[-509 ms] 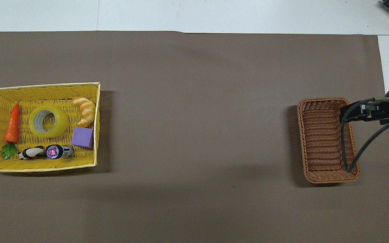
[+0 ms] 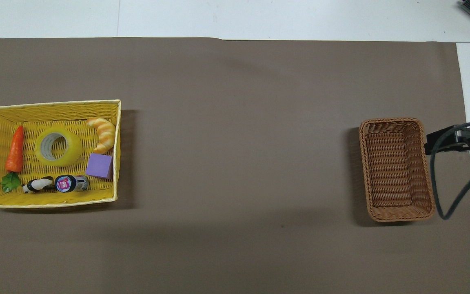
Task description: Move tape to another basket
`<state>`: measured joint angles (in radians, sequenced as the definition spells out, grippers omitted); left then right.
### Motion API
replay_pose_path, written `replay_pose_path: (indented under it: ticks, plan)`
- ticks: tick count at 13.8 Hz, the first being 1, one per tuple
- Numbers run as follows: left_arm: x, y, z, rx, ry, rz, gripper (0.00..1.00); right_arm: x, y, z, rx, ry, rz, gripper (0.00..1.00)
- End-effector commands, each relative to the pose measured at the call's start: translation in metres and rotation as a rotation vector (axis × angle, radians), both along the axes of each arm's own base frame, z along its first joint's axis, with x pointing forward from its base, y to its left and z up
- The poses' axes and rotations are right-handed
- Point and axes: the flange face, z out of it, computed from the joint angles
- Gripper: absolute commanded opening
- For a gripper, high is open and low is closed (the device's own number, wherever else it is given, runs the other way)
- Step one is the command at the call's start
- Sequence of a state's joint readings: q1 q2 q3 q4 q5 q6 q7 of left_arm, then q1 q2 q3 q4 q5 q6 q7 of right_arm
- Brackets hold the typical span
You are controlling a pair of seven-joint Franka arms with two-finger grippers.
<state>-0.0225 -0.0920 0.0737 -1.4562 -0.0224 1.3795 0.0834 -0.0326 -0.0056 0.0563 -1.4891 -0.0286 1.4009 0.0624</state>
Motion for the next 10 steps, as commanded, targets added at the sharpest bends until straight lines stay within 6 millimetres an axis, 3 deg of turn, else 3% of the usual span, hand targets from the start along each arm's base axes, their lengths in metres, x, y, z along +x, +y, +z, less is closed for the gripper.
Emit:
replay_pose_path:
  ticks: [1, 10]
  plan:
    - [-0.0041, -0.0037, 0.0011, 0.021, -0.017, 0.006, 1.0, 0.0026, 0.0, 0.0023, 0.021, -0.002, 0.026, 1.0]
    - [-0.0032, -0.0039, 0.0009, 0.019, -0.036, 0.006, 1.0, 0.0012, 0.0007, 0.0013, 0.019, 0.001, 0.029, 1.0]
